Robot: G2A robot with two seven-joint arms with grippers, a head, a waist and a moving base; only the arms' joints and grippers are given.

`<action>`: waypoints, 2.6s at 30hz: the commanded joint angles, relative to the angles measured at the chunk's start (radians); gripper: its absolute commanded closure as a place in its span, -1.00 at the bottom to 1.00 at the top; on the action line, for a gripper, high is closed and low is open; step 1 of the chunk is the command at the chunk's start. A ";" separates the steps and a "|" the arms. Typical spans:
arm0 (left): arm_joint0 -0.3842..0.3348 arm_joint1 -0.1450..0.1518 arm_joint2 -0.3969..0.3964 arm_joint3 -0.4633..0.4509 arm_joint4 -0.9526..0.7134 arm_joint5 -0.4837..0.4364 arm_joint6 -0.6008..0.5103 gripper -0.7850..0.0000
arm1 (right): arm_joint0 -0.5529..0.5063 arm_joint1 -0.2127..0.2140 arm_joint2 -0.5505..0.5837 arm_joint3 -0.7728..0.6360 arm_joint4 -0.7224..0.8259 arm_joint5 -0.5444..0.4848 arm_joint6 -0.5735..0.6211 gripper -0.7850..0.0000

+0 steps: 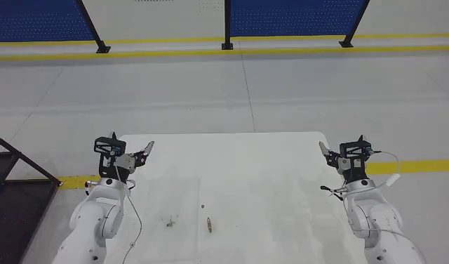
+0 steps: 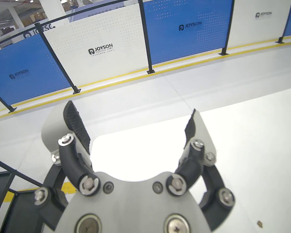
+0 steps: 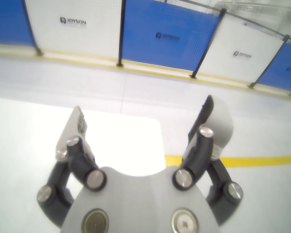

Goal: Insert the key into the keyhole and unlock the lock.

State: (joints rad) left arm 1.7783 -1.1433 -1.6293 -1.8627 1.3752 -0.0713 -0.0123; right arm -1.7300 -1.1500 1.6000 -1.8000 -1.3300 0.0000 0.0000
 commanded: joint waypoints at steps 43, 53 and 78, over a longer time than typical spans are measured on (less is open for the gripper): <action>0.324 -0.020 0.235 -0.086 0.145 -0.010 -0.493 0.18 | 0.000 0.000 0.000 0.000 0.000 0.000 0.000 -1.00; 0.291 -0.025 0.272 -0.044 0.187 0.042 -0.487 0.35 | 0.000 0.000 0.000 0.000 0.000 0.000 0.000 -1.00; 0.331 -0.020 0.213 -0.098 0.163 0.064 -0.407 1.00 | 0.000 0.000 0.000 0.000 0.000 0.000 0.000 -1.00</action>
State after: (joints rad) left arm 2.1025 -1.1645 -1.4078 -1.9515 1.5439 -0.0020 -0.4300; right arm -1.7300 -1.1500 1.6000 -1.8000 -1.3300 0.0000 0.0000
